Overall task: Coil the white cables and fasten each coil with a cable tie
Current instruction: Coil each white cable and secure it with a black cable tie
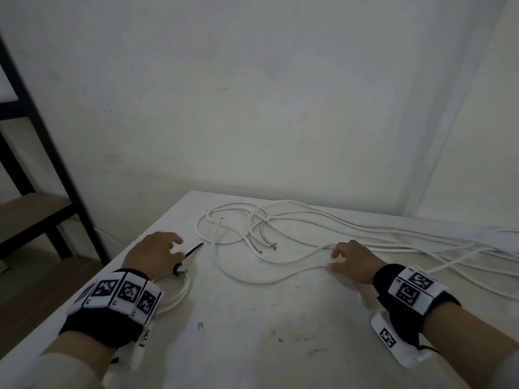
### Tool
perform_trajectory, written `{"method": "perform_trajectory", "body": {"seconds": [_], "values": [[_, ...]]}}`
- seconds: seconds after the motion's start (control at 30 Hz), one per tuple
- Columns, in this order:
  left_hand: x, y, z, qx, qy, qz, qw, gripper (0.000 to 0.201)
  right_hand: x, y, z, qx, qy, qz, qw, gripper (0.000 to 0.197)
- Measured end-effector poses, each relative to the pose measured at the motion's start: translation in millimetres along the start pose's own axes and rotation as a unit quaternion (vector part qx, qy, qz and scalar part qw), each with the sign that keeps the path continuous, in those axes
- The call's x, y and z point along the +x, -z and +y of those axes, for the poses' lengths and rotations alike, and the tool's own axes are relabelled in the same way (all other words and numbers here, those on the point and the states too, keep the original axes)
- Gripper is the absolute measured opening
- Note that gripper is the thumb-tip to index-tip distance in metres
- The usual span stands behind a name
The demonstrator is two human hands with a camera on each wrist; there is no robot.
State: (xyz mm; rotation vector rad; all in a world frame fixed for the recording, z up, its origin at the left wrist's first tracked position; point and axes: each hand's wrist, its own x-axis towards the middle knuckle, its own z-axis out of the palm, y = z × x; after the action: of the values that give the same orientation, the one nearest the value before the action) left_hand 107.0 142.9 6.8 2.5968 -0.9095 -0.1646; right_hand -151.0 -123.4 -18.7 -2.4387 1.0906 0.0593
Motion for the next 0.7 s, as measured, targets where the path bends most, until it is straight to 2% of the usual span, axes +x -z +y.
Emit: {"method": "perform_trajectory", "body": {"seconds": [0.07,0.13,0.23,0.33,0.47,0.53,0.7], "values": [[1.3,-2.8,20.1,-0.017,-0.034,0.003,0.999,0.027,-0.8,-3.9,-1.9,-0.034,0.006,-0.017,0.999,0.030],[2.0,-9.5,39.8,-0.027,-0.058,-0.008,0.998,0.026,-1.8,-6.5,-1.7,-0.054,0.010,-0.023,0.998,0.034],[1.0,-24.7,64.1,-0.029,-0.082,-0.051,0.995,0.027,-1.8,-7.1,1.3,-0.062,0.015,-0.026,0.998,0.041],[0.0,-40.8,84.0,-0.021,-0.094,-0.089,0.991,0.029,-2.3,-5.5,3.3,-0.056,0.029,-0.030,0.998,0.039],[2.4,-56.4,108.9,-0.015,-0.102,-0.106,0.989,0.032,2.9,2.8,1.9,-0.012,0.050,0.053,0.997,0.037],[5.1,-62.5,120.6,-0.013,-0.110,-0.108,0.988,0.034,6.4,5.4,-0.4,-0.019,0.055,0.069,0.996,0.041],[12.2,-77.5,144.5,0.017,-0.136,-0.149,0.979,0.044,16.6,-4.0,-4.7,-0.106,0.061,0.013,0.992,0.045]]}}
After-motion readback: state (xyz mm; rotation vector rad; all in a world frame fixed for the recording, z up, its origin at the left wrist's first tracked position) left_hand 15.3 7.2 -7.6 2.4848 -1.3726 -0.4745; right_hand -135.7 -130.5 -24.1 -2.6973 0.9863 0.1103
